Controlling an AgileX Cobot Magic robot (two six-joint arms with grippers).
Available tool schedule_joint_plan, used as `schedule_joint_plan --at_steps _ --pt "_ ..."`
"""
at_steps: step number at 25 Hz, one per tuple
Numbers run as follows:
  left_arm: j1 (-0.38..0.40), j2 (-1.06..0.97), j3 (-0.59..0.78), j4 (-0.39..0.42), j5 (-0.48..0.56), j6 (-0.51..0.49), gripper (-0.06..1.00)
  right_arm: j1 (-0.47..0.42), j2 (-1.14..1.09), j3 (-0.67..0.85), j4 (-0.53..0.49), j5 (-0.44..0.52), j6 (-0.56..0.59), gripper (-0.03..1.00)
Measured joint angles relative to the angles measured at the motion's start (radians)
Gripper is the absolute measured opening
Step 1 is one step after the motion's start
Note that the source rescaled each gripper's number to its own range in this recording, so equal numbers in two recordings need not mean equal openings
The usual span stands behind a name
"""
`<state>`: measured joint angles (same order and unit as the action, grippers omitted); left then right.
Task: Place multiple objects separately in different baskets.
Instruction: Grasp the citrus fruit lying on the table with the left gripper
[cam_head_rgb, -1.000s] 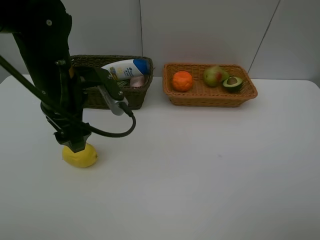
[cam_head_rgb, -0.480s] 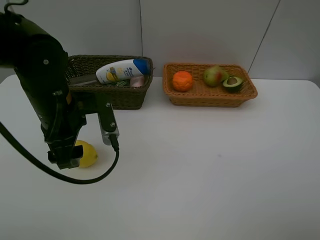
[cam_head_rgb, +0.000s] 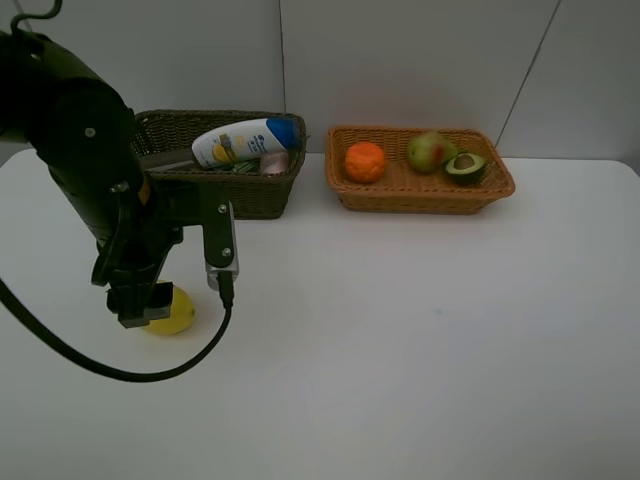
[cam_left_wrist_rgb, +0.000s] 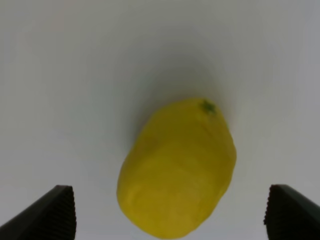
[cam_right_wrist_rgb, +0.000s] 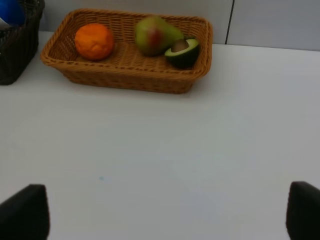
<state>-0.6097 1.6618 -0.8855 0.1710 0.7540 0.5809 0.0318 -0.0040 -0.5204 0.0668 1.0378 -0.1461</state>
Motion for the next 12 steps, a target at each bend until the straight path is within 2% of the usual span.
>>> schedule_joint_plan --at_steps 12 --pt "0.001 0.097 0.000 0.003 -0.038 0.012 1.00 0.000 0.000 0.000 0.000 0.000 0.000 1.00"
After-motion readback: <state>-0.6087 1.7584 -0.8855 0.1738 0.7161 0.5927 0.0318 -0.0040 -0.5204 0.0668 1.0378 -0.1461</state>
